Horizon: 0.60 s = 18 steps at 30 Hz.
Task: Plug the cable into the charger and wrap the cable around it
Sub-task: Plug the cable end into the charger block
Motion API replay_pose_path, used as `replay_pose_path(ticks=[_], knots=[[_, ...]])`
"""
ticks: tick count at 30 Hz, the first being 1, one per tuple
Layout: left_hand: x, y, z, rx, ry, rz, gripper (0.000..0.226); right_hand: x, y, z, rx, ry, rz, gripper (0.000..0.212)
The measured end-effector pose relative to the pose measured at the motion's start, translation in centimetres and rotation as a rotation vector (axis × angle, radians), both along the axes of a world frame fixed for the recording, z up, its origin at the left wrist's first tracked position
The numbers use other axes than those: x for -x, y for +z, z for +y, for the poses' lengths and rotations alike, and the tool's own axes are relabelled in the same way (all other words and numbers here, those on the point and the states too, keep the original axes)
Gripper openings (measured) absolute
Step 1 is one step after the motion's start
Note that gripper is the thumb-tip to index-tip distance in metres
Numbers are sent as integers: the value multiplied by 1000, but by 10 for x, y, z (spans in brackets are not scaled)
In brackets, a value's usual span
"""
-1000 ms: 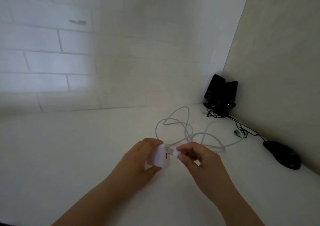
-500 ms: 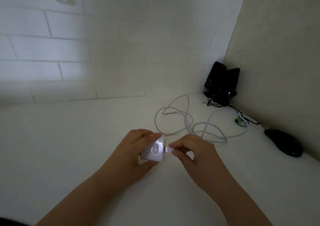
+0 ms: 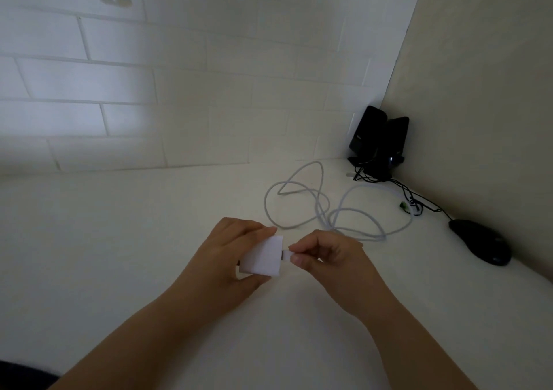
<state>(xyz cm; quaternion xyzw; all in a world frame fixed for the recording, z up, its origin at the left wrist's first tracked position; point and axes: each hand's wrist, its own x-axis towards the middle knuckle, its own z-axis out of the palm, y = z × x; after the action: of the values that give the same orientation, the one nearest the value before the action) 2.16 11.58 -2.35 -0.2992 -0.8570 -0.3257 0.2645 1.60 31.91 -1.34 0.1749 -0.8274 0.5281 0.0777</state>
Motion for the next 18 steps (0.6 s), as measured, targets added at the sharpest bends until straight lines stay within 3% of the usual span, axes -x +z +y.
replay_pose_path(ticks=[6,9,12,14,18], knots=[[-5,6,1,-58,-19,-27,54,6,-3,-4,59,37,-46,43],[-10,13,2,-391,-50,-245,64,7,0,-5,41,29,-6,37],[-10,21,4,-666,-98,-363,84,3,10,-8,-204,-8,176,11],[-7,27,6,-839,-139,-444,84,3,11,-10,-293,-32,268,38],[6,36,19,-1124,-415,-611,81,3,8,-23,-265,32,325,42]])
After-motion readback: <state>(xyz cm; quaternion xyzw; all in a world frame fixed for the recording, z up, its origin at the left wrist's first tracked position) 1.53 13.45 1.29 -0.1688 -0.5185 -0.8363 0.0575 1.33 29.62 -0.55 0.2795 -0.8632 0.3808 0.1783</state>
